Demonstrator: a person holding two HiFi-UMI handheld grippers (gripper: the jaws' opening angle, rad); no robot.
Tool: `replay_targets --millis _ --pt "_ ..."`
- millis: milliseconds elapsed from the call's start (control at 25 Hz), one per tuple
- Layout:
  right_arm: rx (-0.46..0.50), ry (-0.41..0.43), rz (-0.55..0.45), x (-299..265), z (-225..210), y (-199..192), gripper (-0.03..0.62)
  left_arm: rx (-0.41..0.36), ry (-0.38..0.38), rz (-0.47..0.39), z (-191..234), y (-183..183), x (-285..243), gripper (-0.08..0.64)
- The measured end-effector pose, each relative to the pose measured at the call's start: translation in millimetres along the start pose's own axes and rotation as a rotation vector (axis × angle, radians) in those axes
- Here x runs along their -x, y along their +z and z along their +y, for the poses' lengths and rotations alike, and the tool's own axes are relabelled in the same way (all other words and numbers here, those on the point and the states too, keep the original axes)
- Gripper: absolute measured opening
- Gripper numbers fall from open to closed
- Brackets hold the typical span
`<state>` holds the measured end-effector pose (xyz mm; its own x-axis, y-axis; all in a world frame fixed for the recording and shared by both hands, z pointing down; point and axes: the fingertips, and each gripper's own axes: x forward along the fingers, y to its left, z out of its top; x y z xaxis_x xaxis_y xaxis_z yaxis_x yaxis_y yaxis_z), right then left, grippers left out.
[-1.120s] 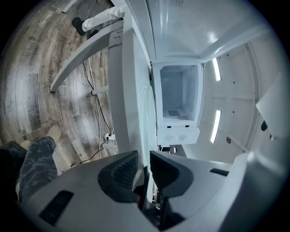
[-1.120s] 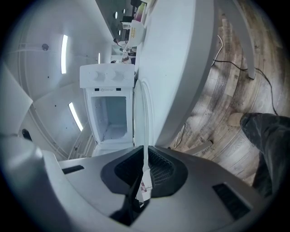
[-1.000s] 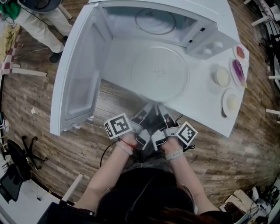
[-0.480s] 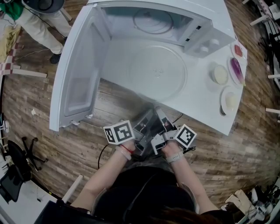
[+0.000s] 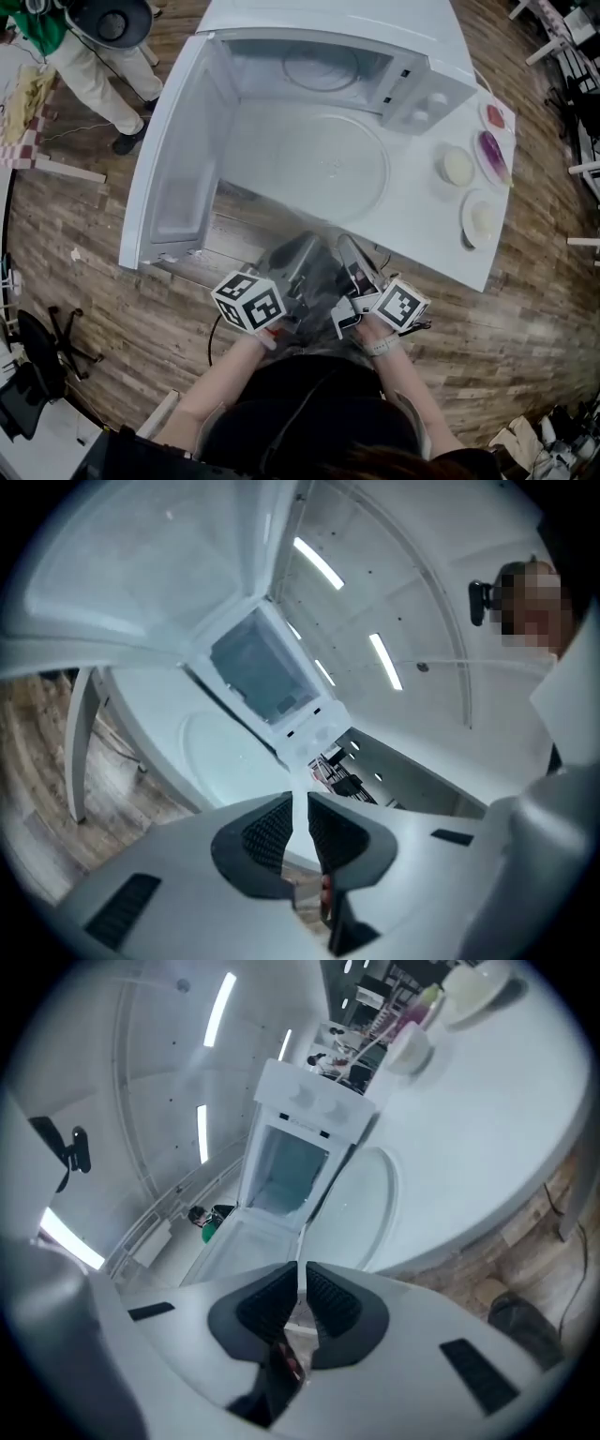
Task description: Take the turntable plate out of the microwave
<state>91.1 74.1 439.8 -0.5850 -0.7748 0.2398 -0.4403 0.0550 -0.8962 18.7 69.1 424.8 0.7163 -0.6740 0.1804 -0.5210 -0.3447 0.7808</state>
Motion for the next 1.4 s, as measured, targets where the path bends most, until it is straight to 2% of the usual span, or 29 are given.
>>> replay_targets --millis 80,200,280,480,680,840,960,1080,1400 --pt "0.059 0.034 -0.009 -1 14 7 0.044 -0.081 -0.008 -0.026 -9 14 0 0.060" --pt "0.153 0.083 -0.015 -2 37 13 0.044 -0.158 -0.001 -0.073 -19 34 4 0.053" --pt "0.271 0.102 -0.010 -2 52 17 0.044 -0.201 0.001 -0.109 -26 47 8 0.042" --pt "0.637 0.155 -0.014 -1 94 28 0.038 -0.348 0.006 -0.176 -43 73 17 0.032" --pt "0.854 0.191 -0.060 10 132 36 0.030 -0.495 0.021 -0.226 -66 92 29 0.012" --pt "0.991 0.224 -0.102 22 162 43 0.028 -0.617 0.016 -0.281 -92 111 39 0.012" --pt "1.061 0.245 -0.120 29 179 44 0.028 -0.665 0.007 -0.327 -108 123 46 0.012" --pt "1.077 0.265 -0.130 30 187 42 0.028 -0.667 0.003 -0.349 -115 128 50 0.012" --pt "1.087 0.276 -0.118 25 187 30 0.026 -0.665 0.044 -0.327 -104 122 55 0.012"
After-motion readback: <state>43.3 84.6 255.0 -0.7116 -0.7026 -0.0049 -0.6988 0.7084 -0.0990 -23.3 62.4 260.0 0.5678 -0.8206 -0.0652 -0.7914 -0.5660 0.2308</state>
